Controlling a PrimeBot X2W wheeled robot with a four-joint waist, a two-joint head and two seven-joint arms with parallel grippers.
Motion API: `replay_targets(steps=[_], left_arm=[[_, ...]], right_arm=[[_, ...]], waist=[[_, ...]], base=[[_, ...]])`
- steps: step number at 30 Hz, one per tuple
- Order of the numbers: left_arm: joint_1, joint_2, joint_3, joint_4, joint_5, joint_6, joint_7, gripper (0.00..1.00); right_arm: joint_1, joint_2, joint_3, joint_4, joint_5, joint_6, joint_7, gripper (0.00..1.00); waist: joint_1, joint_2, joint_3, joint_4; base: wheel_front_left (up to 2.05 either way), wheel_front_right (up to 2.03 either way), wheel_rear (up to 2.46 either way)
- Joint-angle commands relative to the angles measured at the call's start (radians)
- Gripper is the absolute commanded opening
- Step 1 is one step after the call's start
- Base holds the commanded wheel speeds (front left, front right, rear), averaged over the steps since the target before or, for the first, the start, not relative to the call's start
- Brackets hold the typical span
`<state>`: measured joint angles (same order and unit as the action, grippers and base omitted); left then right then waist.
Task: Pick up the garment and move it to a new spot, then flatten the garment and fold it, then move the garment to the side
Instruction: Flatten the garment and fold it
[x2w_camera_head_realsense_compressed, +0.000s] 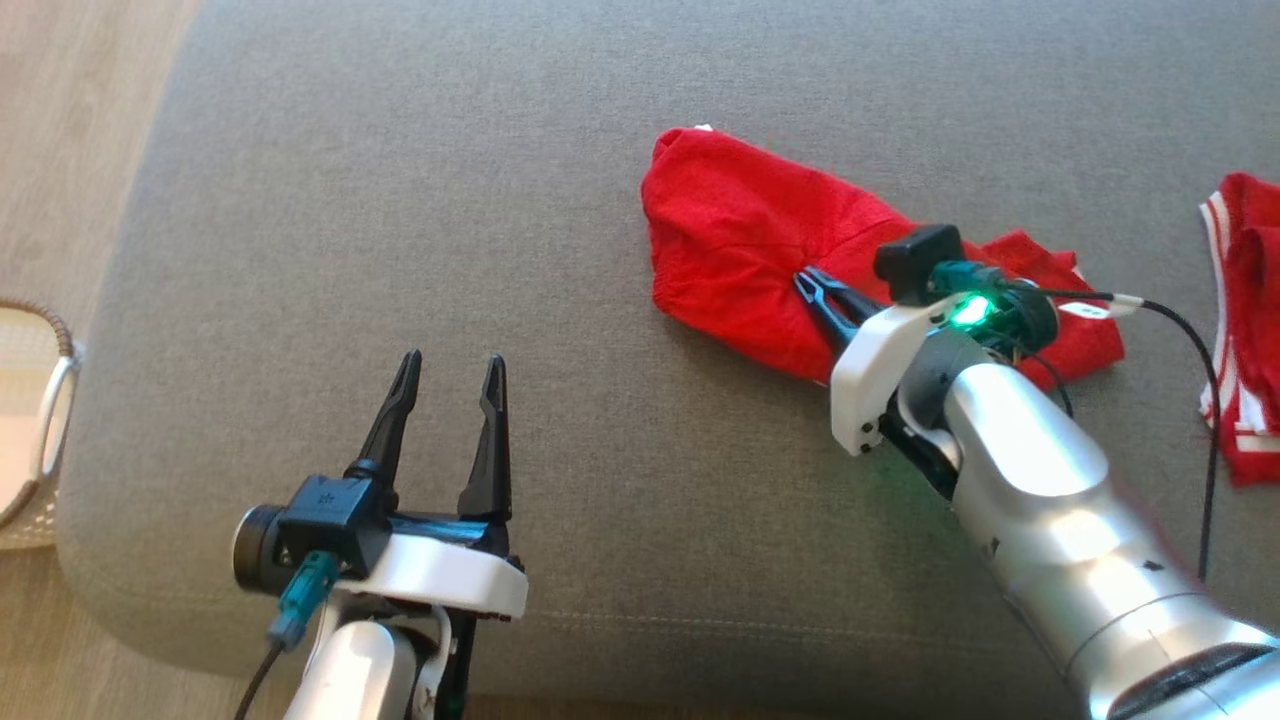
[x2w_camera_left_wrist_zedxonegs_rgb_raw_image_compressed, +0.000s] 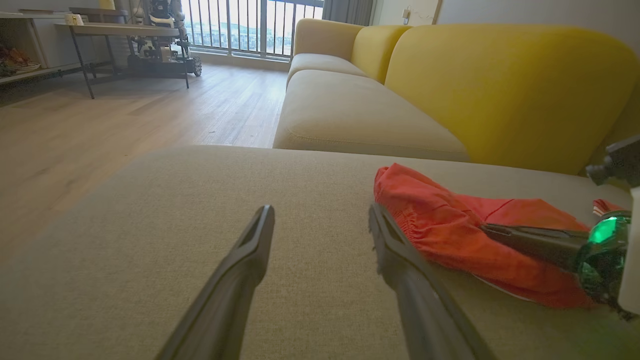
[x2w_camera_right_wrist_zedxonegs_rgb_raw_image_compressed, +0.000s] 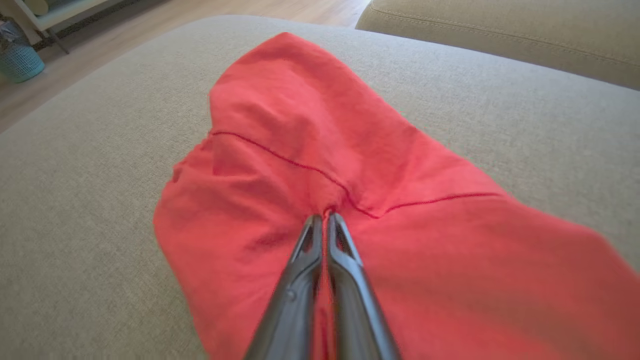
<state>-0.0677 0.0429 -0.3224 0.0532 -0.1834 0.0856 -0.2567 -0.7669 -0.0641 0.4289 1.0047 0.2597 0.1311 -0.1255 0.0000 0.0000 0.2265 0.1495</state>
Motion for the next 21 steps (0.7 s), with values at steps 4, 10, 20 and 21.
replay_targets(steps=[4, 10, 20, 21], left_arm=[[-0.027, 0.007, 0.041, -0.038, 0.000, 0.005, -0.005, 1.00], [-0.029, 0.007, 0.073, -0.057, 0.014, 0.007, -0.005, 1.00], [-0.034, 0.007, 0.113, -0.071, 0.023, -0.022, -0.005, 1.00], [-0.046, 0.007, 0.118, -0.070, 0.023, -0.032, -0.005, 1.00]], right_arm=[[0.058, 0.014, 0.091, -0.054, 0.020, 0.000, -0.028, 0.00], [0.215, 0.014, 0.076, -0.096, -0.077, 0.000, -0.057, 0.00], [0.464, 0.014, 0.009, -0.299, -0.118, 0.000, 0.060, 0.01], [0.472, 0.014, -0.002, -0.331, -0.126, 0.000, 0.072, 0.27]], waist=[[0.0000, 0.0000, -0.001, -0.035], [0.0000, 0.0000, 0.006, -0.074], [0.0000, 0.0000, 0.020, -0.131], [0.0000, 0.0000, 0.022, -0.141]], base=[[0.00, 0.00, 0.00], [0.00, 0.00, 0.00], [0.00, 0.00, 0.00], [0.00, 0.00, 0.00]])
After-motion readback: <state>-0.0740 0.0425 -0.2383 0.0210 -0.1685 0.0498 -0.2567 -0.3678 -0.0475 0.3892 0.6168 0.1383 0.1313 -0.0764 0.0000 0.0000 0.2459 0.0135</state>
